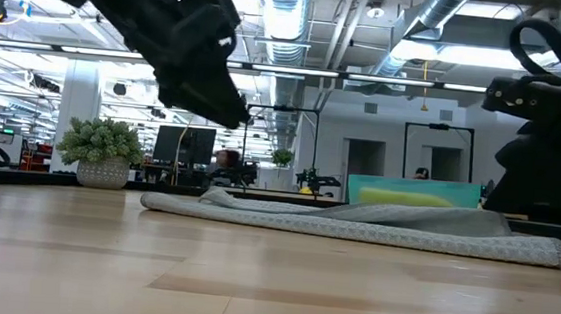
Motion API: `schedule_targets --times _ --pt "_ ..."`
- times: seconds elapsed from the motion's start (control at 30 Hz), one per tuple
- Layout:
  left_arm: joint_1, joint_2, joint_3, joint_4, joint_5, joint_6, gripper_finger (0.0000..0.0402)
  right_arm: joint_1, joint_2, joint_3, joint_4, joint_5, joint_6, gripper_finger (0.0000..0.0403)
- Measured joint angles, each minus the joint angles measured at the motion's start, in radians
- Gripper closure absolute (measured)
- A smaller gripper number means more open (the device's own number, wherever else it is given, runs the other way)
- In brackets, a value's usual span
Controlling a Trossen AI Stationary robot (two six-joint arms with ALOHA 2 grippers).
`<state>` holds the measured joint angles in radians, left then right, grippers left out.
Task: Fold microfiber towels
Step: Fold the gray towel
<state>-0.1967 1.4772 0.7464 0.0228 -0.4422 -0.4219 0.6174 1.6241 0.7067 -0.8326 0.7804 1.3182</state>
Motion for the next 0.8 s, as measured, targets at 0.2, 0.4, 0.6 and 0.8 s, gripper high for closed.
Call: schedule_targets --times 0.2,0.4,0.6,0.8 --pt "-0.054 0.133 0.001 0.045 0.022 -0.006 0.0254 0.003 -0.003 -0.001 -0.132 -0.059 0.075 0.0262" --pt "-0.069 0.268 0.0 0.074 0.03 -0.063 0.0324 0.006 -0.059 -0.005 -0.105 -0.061 0.074 0.0257" --pt "-0.103 0.29 0.002 0.044 0.023 -0.135 0.0367 0.031 -0.161 -0.004 0.123 0.064 -0.155 0.0259" --pt "-0.182 0.29 0.002 0.038 0.001 -0.278 0.0392 -0.01 -0.178 -0.003 0.417 0.072 -0.561 0.0256"
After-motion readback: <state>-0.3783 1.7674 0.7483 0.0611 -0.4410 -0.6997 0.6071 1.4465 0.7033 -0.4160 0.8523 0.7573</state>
